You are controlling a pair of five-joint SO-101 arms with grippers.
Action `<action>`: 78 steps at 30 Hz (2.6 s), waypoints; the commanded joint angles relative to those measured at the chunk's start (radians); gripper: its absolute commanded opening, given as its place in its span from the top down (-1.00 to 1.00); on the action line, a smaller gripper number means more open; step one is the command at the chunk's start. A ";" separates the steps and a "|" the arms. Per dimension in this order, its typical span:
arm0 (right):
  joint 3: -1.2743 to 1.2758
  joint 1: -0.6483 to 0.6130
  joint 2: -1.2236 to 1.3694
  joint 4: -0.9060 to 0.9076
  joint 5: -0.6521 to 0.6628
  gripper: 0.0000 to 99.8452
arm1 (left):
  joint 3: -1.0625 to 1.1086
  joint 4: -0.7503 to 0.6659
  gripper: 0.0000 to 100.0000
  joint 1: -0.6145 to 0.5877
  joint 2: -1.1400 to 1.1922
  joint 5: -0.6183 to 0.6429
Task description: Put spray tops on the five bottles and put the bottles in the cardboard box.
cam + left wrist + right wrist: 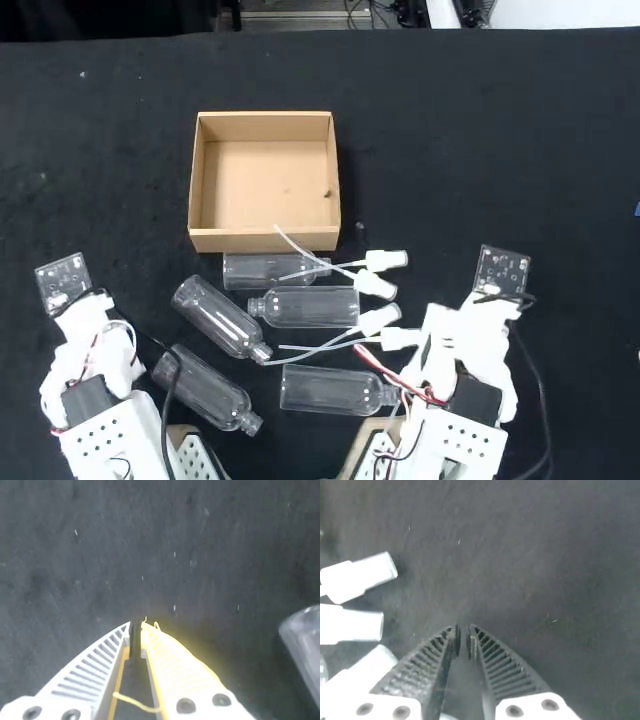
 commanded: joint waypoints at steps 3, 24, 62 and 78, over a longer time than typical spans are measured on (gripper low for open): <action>-0.077 0.100 -0.073 -0.141 0.087 0.97 | -0.025 -0.293 0.93 -0.084 -0.009 -0.051; -0.414 -0.173 -0.062 -0.032 0.299 0.97 | -0.809 0.302 0.51 0.255 0.376 -0.703; -0.002 0.054 -0.053 -0.038 0.422 0.65 | -0.510 0.272 0.34 1.081 0.727 -1.010; -0.002 0.054 -0.056 -0.038 0.419 0.65 | -0.495 0.270 0.34 0.889 0.729 -1.163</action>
